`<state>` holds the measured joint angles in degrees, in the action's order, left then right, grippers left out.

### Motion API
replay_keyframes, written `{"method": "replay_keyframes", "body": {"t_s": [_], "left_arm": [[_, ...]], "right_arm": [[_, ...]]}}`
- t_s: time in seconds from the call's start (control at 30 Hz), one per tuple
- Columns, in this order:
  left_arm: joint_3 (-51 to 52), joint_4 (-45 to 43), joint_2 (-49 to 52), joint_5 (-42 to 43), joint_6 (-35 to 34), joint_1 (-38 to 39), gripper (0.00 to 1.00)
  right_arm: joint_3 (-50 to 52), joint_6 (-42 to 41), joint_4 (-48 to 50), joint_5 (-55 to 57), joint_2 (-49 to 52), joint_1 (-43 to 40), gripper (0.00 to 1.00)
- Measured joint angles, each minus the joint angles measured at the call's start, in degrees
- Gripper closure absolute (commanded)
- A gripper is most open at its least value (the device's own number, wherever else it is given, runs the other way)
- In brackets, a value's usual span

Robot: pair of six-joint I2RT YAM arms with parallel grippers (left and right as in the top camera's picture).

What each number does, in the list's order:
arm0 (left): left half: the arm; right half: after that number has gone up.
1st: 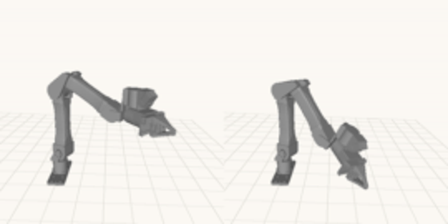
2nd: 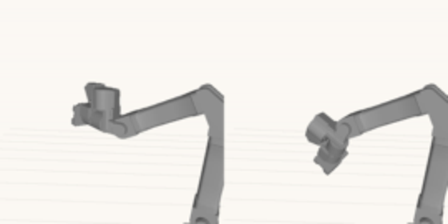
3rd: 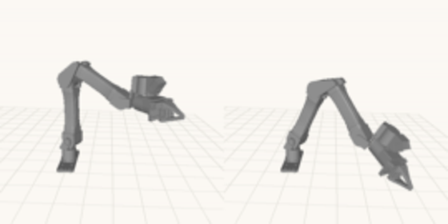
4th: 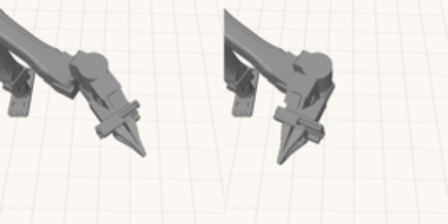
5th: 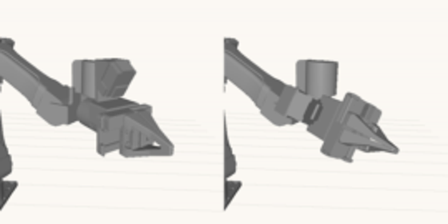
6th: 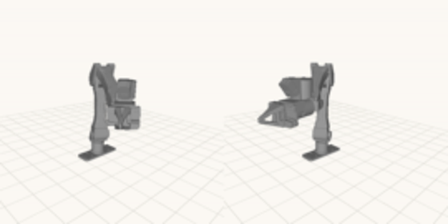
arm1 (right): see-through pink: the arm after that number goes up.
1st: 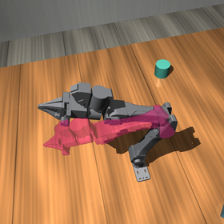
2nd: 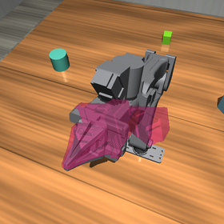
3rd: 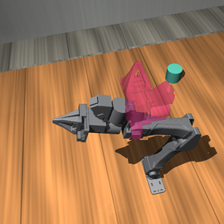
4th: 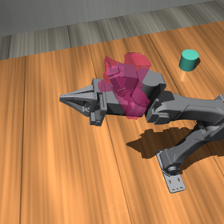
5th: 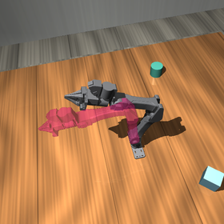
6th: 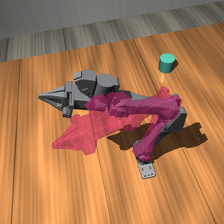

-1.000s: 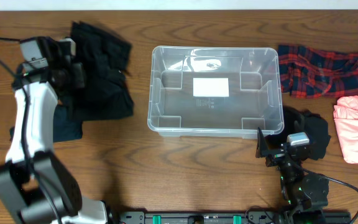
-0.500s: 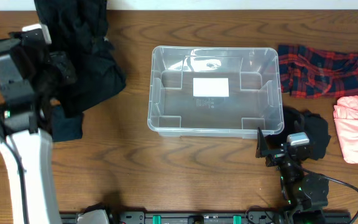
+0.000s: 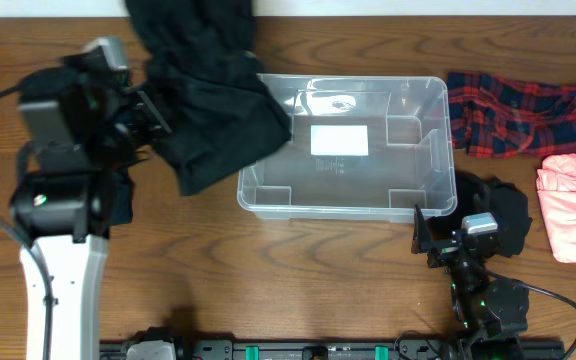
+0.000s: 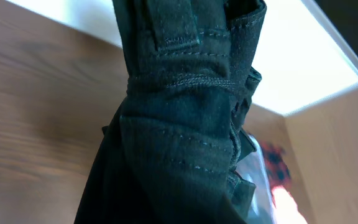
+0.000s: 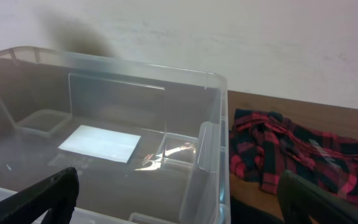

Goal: Pack container
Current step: 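Lift the black jacket and swing it over the clear container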

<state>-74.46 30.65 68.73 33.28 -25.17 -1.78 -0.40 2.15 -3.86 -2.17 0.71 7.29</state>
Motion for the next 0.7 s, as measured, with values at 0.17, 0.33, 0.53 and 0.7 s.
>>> {"method": "replay_keyframes", "body": {"t_s": [0.17, 0.33, 0.53, 0.7], "left_arm": [[0.00, -0.02, 4.57, 1.84, 0.57, 6.75, 0.94], [0.00, -0.04, 9.60, 2.40, 1.01, 12.33, 0.94], [0.00, -0.39, 15.34, 2.34, 1.03, 15.85, 0.94], [0.00, -1.60, 19.39, 2.29, 1.03, 17.62, 0.94]], "right_arm": [[0.00, 0.00, 0.00, 0.00, 0.00, 0.00, 0.01], [0.00, 0.00, 0.00, 0.00, 0.00, 0.00, 0.01], [0.00, 0.00, 0.00, 0.00, 0.00, 0.00, 0.01], [0.00, 0.00, 0.00, 0.00, 0.00, 0.00, 0.01]]}}
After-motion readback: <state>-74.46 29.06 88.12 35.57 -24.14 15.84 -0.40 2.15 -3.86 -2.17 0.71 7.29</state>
